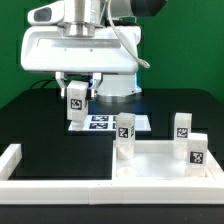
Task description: Assemble square table
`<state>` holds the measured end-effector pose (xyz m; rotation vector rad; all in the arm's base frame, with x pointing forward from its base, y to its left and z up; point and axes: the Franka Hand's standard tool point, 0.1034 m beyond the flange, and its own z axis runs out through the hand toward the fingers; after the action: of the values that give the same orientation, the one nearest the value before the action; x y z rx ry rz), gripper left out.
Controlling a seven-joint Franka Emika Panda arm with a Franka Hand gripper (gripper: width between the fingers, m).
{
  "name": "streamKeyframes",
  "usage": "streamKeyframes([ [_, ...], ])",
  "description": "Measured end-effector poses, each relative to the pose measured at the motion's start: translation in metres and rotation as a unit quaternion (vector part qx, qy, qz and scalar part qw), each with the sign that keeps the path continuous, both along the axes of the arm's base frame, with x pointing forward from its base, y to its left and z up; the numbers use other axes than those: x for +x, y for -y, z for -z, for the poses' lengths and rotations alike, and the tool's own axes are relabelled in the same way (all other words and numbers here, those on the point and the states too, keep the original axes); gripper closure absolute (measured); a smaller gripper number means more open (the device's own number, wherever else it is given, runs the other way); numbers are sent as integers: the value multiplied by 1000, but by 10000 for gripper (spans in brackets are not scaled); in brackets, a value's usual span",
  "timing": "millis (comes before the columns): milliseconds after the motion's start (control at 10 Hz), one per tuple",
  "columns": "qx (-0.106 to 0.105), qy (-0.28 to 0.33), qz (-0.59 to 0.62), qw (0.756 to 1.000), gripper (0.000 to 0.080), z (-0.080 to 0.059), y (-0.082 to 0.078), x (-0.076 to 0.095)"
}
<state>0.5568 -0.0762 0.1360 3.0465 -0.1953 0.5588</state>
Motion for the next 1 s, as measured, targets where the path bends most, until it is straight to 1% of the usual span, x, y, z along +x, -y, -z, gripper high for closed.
streamKeyframes([
  [100, -1, 3, 3, 1000, 509, 2, -1, -1],
  [200, 2, 2, 9, 1000, 509, 14, -12, -2],
  [300, 11, 2, 15, 1000, 509, 22, -29, 6],
  [400, 28, 12, 44, 999, 509, 26, -52, 23],
  [500, 44, 20, 65, 997, 509, 25, -76, 41],
  [600, 54, 20, 71, 996, 509, 19, -91, 53],
  [700, 48, 23, 62, 997, 509, 19, -87, 52],
  [1000, 47, 22, 62, 997, 509, 20, -87, 52],
])
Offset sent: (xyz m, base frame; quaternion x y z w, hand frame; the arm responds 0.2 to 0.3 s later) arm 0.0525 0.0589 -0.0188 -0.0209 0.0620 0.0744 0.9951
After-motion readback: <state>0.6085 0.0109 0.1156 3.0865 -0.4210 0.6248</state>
